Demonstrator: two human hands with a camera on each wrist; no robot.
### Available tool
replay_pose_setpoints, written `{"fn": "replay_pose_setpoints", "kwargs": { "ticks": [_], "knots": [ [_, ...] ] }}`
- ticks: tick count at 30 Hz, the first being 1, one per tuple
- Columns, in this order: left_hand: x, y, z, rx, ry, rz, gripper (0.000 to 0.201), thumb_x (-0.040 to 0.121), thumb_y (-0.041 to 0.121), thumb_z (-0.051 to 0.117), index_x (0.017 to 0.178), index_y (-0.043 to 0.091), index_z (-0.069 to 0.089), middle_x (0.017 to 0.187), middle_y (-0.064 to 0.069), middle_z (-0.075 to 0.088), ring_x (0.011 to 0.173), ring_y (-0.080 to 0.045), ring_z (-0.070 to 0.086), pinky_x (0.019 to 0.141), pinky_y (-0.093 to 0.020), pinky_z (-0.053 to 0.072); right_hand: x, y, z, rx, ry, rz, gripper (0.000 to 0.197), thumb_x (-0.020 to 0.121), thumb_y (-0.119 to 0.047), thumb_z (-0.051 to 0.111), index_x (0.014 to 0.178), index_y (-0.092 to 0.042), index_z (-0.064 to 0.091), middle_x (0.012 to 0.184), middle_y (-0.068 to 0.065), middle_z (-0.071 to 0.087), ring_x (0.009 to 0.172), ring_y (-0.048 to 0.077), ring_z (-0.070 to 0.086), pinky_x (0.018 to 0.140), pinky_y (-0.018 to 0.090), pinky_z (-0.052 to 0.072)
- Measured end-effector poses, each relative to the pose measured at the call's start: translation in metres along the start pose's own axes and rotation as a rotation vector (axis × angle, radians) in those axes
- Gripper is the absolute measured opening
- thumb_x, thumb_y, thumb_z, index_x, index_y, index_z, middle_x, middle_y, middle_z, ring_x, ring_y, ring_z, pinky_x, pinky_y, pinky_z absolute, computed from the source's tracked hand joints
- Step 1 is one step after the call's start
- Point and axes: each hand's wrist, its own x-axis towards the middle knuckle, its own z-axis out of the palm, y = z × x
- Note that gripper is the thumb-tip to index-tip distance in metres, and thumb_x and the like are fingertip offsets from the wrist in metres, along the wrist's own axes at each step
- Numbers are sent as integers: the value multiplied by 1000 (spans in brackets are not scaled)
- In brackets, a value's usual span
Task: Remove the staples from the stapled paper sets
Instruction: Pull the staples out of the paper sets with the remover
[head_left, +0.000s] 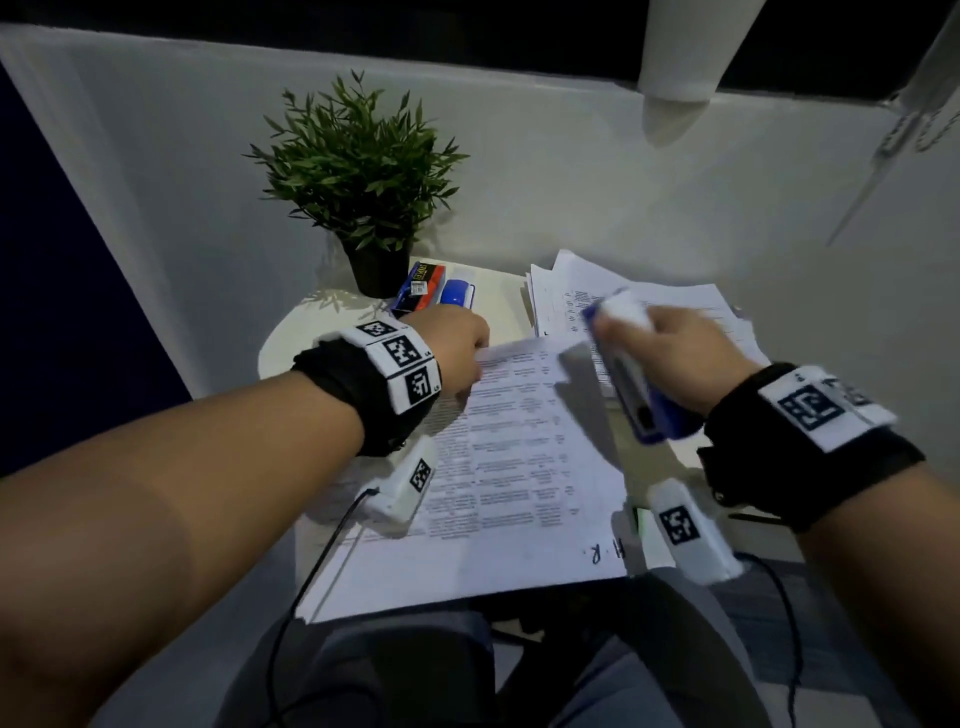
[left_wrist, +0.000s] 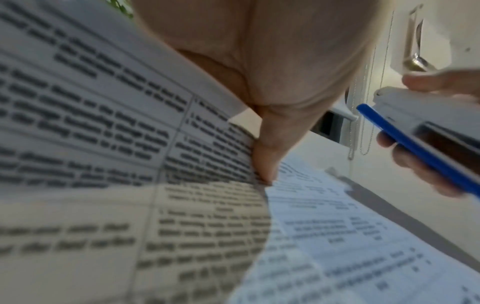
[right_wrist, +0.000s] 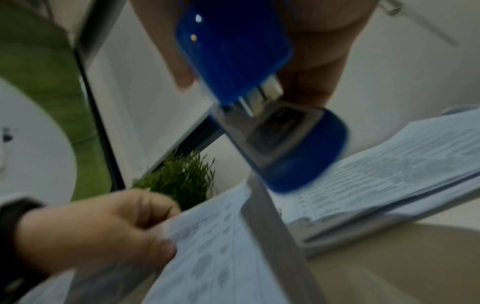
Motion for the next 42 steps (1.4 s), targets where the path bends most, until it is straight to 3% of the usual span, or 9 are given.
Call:
{"fn": "replay_pose_setpoints", "kwargs": {
  "ticks": [4,7,11,17,21,26,30,35,42],
  "knots": [
    [7,6,8,112,46,42,6,88,12,53,89,17,54,102,-3,60,87,-23,53,66,-30,37,-6,5,29,-244,-353,79,49,86,-57,55,61,-14,49,62,3,51,61,20,49,51,28,30],
    [4,10,13,162,19,148,12,86,5,48,82,16,48,97,-5,56,79,-22,49,64,-30,36,-3,10,41,-228,-429,171,51,88,-56,52,62,-12,49,66,5,51,61,19,47,53,28,30],
    [-9,11,23,260,-149,248,16,85,4,47,93,16,55,100,-5,54,82,-22,48,65,-28,34,-5,15,41,-109,-426,246,45,88,-51,54,67,-11,55,70,5,56,61,18,50,56,29,32],
    [-28,7,37,480,-108,300,24,95,20,41,110,17,60,103,-1,57,88,-24,56,66,-31,38,-10,20,41,4,-362,244,41,89,-41,56,57,-15,51,53,-4,54,54,12,47,53,26,29],
    [-34,3,44,444,-119,281,37,91,16,41,127,18,49,118,-2,50,99,-24,54,66,-32,35,-13,20,42,-13,-358,221,42,89,-43,55,63,-10,51,66,5,53,61,18,47,56,30,30],
    [-29,-5,48,239,-124,212,51,98,28,34,147,25,20,136,4,39,117,-20,44,80,-33,40,-15,18,46,-72,-378,200,49,88,-48,53,85,0,62,82,12,57,71,23,50,63,32,32],
    [-24,-3,48,222,-181,173,57,99,32,30,150,23,8,142,3,31,125,-21,36,90,-33,36,-14,18,46,-112,-379,201,45,87,-50,52,78,-6,58,75,9,55,66,20,49,60,32,31],
    [-30,12,53,433,-141,180,60,97,27,37,149,25,6,134,1,35,117,-22,41,76,-33,32,-14,16,43,-87,-387,182,46,86,-51,56,77,-6,55,77,9,56,67,20,49,61,32,32],
    [-38,23,55,396,-63,150,41,98,20,32,139,23,35,125,1,44,110,-21,46,73,-32,23,-7,-16,43,-251,-350,-61,43,61,-57,56,82,-20,54,77,-3,58,75,19,54,56,24,37]
  ]
}}
